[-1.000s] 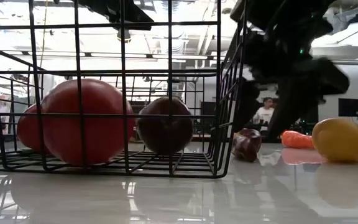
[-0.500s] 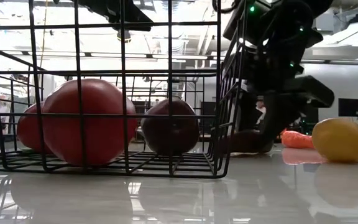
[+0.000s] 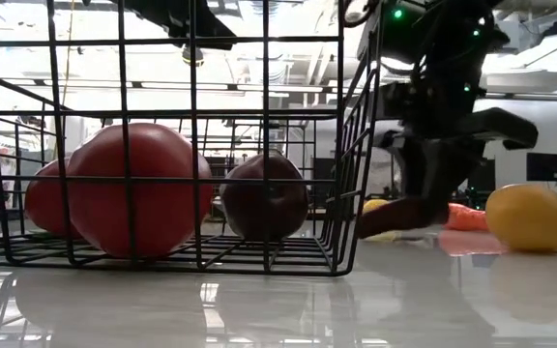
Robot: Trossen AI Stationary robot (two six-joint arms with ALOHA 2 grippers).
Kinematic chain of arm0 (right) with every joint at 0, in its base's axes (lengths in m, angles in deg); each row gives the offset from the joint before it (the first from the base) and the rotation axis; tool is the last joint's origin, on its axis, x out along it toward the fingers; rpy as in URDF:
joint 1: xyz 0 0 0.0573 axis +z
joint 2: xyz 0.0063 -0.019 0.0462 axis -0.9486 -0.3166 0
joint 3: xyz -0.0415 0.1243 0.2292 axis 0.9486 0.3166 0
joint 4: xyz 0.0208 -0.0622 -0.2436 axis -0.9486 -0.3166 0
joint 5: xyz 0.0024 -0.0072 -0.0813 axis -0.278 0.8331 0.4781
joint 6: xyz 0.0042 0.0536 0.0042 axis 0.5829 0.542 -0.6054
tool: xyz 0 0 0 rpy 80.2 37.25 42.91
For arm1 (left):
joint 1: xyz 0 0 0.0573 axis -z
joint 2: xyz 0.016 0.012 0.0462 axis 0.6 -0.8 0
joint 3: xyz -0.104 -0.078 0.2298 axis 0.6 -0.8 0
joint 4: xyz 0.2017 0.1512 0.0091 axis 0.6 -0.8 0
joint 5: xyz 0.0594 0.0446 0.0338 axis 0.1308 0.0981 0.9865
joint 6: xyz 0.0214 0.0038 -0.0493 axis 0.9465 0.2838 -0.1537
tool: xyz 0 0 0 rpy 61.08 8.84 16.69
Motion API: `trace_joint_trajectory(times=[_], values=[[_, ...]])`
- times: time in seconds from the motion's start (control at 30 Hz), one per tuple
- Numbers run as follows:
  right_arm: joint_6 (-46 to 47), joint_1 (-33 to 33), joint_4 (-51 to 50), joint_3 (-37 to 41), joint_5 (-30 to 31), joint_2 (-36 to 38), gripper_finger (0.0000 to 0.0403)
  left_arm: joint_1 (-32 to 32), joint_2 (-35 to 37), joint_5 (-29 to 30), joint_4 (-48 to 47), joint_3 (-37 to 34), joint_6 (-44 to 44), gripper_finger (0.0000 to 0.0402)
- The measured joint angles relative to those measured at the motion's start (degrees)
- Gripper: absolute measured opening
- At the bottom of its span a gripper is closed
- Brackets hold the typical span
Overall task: Sort produce into baskets
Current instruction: Put the dark red chili pepper into the top wire basket
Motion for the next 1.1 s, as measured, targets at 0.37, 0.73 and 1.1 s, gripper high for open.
trace_joint_trajectory(times=[0.37, 0.73, 1.1], values=[[-1.93, -3.95, 1.30, -6.42, 26.89, 6.24, 0.0172, 0.00, 0.00, 1.17, 2.45, 0.00, -0.85, 0.0261], [-29.89, -15.30, 44.24, -6.42, 26.74, -2.07, 0.0180, -0.02, 0.02, 2.33, 2.94, 0.00, -1.26, 0.0261], [-27.65, -21.98, 43.42, -25.52, 11.72, -18.00, 0.0223, -0.02, 0.02, 2.34, 3.50, -0.02, -0.13, 0.0261]])
